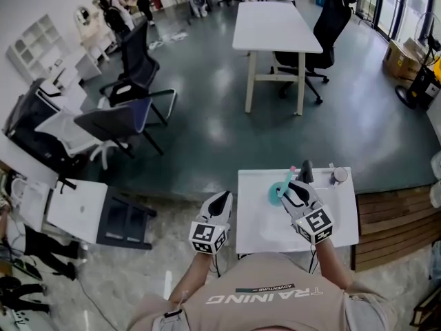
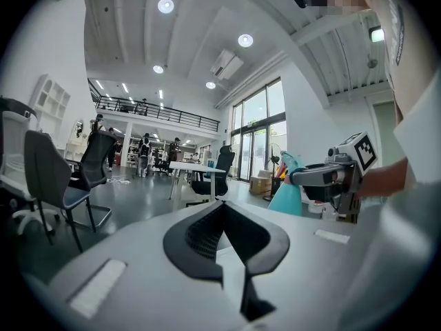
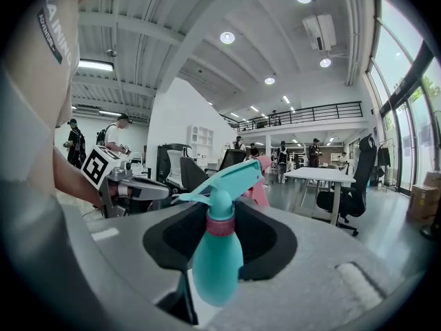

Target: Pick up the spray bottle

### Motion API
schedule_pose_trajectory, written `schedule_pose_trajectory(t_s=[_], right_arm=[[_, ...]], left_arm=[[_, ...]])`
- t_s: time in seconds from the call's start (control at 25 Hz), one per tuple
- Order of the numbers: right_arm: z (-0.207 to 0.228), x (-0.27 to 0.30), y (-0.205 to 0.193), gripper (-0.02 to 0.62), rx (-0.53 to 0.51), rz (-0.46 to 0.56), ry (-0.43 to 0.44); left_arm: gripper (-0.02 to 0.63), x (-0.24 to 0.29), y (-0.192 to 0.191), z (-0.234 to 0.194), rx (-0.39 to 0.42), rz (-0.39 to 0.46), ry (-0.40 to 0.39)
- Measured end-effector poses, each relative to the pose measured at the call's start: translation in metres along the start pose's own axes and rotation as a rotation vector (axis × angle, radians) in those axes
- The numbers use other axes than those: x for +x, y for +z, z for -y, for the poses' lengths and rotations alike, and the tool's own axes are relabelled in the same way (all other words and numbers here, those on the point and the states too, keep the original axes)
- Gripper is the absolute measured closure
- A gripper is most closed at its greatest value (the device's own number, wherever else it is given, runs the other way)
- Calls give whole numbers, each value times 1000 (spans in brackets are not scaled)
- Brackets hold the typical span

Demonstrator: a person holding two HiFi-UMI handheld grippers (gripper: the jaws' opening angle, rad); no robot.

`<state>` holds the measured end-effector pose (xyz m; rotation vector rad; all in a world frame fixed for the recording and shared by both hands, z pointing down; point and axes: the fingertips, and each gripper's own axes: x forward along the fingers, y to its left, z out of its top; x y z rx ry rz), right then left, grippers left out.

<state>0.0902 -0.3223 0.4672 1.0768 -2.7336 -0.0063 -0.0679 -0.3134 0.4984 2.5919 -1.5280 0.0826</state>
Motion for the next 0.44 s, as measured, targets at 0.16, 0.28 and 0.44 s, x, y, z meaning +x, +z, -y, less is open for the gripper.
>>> schedule_pose_trajectory(t_s=[0.16,0.28,0.44], right_arm=[[3,0,0,465,5,3,-7],[4,0,1,465,7,7,-13],[6,2,3,465,-4,4,-10]], left_arm=[[588,-4,-7,-3,-21,-1,25],[588,-5,-10,-5,-30,-3,31],[588,-4,-8,-6,-31,2,29]])
